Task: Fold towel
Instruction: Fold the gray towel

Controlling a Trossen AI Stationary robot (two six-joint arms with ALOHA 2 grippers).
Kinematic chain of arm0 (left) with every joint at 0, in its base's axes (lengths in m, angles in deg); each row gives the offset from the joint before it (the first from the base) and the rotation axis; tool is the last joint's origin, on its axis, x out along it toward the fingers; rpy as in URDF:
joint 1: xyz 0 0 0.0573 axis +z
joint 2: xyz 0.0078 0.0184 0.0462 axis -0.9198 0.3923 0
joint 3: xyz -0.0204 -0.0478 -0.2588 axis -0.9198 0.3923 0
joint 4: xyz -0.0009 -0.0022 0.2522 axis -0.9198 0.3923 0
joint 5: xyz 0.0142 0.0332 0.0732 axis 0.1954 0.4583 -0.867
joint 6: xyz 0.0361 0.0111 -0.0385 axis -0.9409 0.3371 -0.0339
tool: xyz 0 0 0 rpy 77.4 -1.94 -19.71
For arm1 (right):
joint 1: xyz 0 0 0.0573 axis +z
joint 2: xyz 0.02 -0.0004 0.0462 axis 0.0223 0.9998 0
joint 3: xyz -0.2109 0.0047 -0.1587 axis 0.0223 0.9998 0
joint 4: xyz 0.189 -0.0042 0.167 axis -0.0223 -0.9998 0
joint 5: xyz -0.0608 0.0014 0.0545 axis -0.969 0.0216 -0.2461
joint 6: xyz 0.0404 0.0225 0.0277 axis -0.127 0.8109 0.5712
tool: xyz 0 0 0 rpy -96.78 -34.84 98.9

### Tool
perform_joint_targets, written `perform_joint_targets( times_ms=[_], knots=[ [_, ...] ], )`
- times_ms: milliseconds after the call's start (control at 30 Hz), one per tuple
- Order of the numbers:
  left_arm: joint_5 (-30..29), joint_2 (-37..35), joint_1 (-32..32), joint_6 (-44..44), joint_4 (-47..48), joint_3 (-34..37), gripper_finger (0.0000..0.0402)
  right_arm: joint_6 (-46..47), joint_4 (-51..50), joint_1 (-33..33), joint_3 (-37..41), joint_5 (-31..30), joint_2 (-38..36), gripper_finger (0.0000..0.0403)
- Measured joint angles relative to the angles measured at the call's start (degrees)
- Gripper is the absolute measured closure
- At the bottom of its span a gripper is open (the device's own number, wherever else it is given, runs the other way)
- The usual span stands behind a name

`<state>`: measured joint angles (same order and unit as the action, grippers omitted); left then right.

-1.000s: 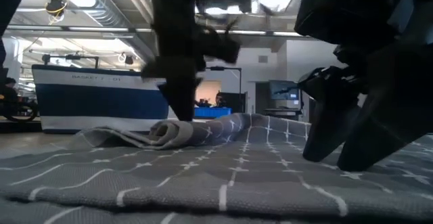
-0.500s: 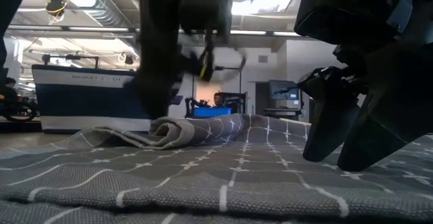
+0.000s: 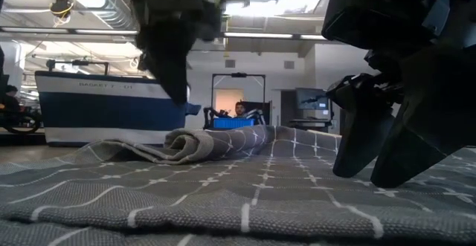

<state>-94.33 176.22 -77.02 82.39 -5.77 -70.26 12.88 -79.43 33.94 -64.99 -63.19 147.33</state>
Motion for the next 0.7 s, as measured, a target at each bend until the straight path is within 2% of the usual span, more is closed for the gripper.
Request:
perform_joint_targets(
  times_ms=[167,333,500,700],
  knots=[
    [3.0,0.5,1.0,5.1,-11.1,8.1,0.0282,-0.4,0.0,0.0,0.0,0.0,0.0,0.0197],
    [5.6,0.5,2.0,7.4,-18.6,13.2,0.0243,-1.1,0.0,0.0,0.0,-0.1,0.0,0.0197],
    [9.6,0.7,2.5,7.1,-25.3,15.8,0.023,-1.3,0.0,0.0,0.0,0.0,0.0,0.0197],
    [9.8,0.8,2.2,3.0,-28.7,16.6,0.0238,-1.3,0.1,0.0,0.0,-0.1,0.0,0.0197]
  ],
)
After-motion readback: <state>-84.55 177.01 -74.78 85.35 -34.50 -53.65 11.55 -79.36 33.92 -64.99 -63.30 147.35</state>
